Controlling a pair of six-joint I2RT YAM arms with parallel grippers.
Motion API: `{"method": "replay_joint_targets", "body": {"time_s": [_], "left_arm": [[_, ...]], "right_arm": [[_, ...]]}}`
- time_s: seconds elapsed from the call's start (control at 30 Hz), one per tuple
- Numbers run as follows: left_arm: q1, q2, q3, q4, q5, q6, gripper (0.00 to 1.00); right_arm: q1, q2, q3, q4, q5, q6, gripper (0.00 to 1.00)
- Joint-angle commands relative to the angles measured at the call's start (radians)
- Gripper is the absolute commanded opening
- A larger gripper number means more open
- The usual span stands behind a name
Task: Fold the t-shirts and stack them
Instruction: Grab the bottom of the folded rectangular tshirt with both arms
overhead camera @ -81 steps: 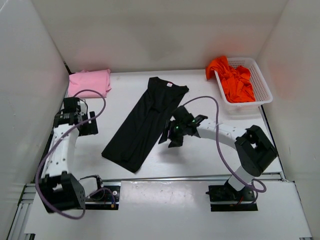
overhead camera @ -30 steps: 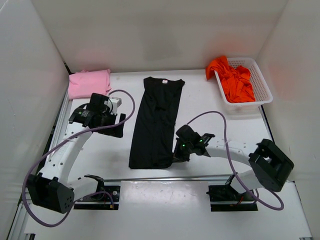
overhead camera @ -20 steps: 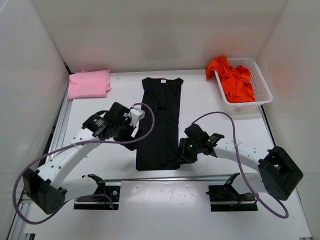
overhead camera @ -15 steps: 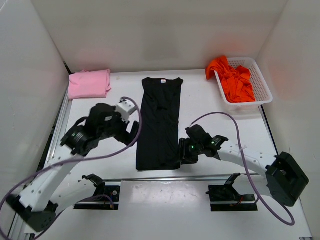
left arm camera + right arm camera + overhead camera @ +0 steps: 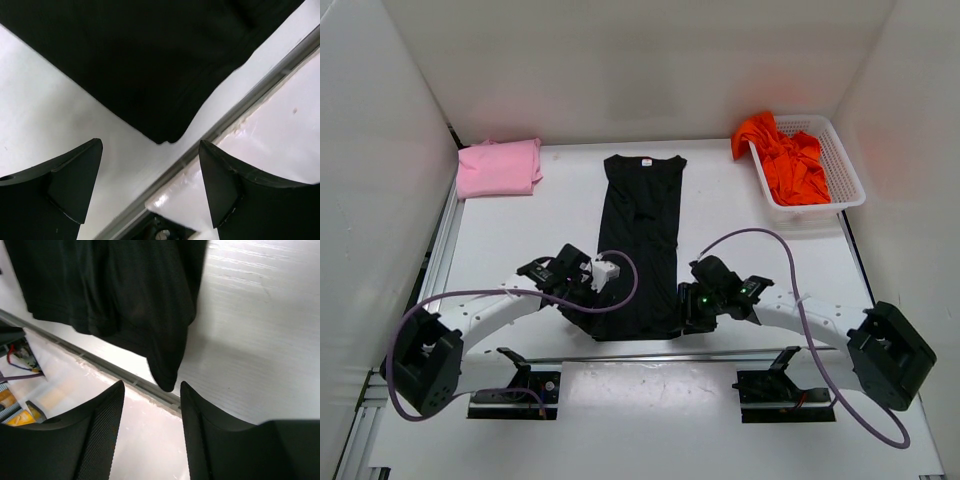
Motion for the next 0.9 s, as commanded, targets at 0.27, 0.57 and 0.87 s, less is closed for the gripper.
{"method": "replay_joint_targets", "body": {"time_s": [0.27,0.57,0.87], "left_arm": [[0.0,0.069,-0.062,0.163,0.092,0.001,0.85],[0.0,0.158,-0.082,0.163,0.102,0.001,0.62],[0.0,0.148,-0.027,0.163,0.115,0.001,0.11]], "right_arm": [[-0.007,0.061,-0.055,0.081,0.017,0.009,0.49],[-0.007,0.07,-0.064,0.131,-0.014,0.018,0.47],[-0.025,0.099,-0.032,0.138,-0.061,-0.034,0.0]]}}
